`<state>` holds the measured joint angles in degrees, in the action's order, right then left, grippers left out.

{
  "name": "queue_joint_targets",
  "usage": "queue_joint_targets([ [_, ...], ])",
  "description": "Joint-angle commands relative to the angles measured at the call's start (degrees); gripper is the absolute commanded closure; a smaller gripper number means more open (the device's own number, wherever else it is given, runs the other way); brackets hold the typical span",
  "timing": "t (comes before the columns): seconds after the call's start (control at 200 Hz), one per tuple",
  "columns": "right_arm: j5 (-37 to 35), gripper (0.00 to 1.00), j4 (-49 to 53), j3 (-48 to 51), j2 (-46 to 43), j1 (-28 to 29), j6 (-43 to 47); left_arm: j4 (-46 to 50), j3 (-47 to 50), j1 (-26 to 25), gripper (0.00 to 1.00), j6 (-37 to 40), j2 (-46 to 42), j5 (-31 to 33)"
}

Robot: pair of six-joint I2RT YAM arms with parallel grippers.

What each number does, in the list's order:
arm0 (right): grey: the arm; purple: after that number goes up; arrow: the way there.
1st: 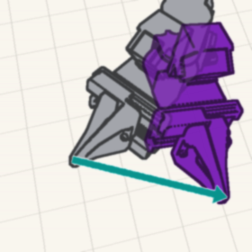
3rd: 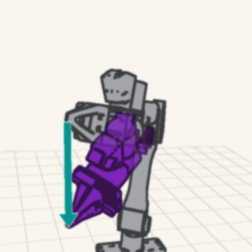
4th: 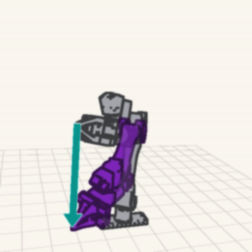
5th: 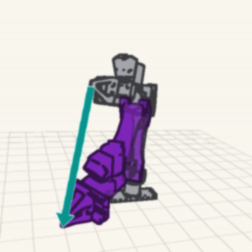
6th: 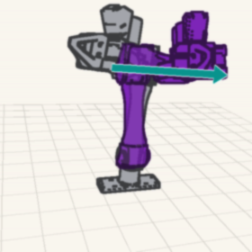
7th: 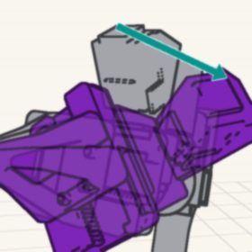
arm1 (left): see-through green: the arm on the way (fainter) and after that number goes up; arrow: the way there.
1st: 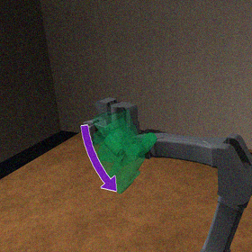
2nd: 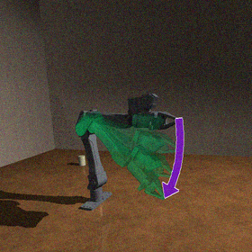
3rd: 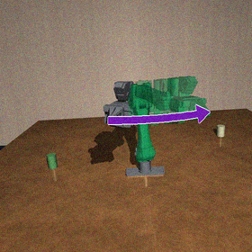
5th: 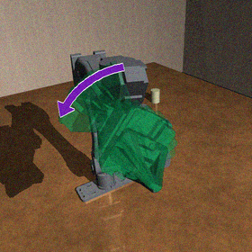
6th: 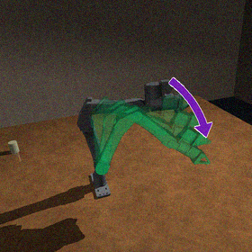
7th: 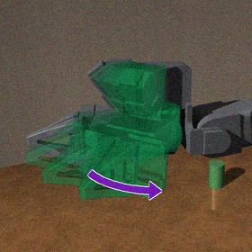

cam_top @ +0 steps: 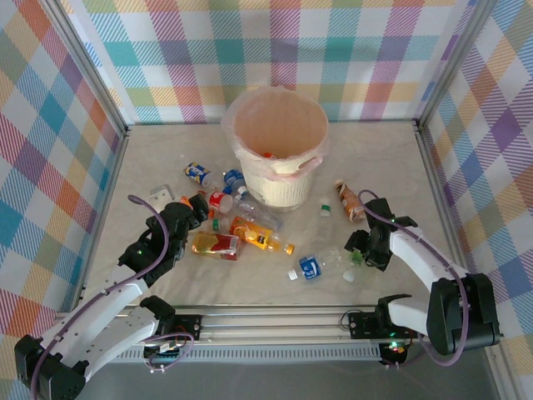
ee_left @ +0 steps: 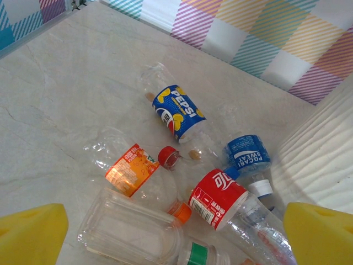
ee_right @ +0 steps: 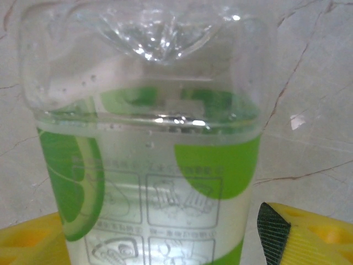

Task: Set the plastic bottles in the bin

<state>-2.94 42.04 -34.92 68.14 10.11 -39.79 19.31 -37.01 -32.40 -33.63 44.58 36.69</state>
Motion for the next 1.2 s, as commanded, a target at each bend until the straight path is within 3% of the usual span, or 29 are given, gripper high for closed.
queue_joint_targets([
  [0.0, 0.52, 0.22, -1.73, 0.90, 1.67, -0.70, -0.83, -0.41, -1.55, 0.06, 0.00, -0.04, 0.16, 0.63],
  [0.255, 0.97, 0.25, -4.70, 2.14, 3.83, -1.21, -1.42, -0.24, -1.44, 0.06, 0.00, -0.03, 0.17, 0.84],
  [0.665, -2.48, 0.46, 1.81, -0.79, -1.84, -1.14, -1.02, -0.22, -1.48, 0.06, 0.00, -0.12, 0.40, 1.10],
  [0.88, -3.92, 0.57, 7.36, -5.16, -7.94, -1.16, 0.75, -0.43, -1.43, 0.06, 0.00, -0.47, 1.11, 1.05],
  [1.195, -0.83, 0.63, 7.43, -19.21, -12.13, -1.14, 5.69, -1.01, -1.44, 0.06, 0.00, -0.70, 2.05, 1.25],
])
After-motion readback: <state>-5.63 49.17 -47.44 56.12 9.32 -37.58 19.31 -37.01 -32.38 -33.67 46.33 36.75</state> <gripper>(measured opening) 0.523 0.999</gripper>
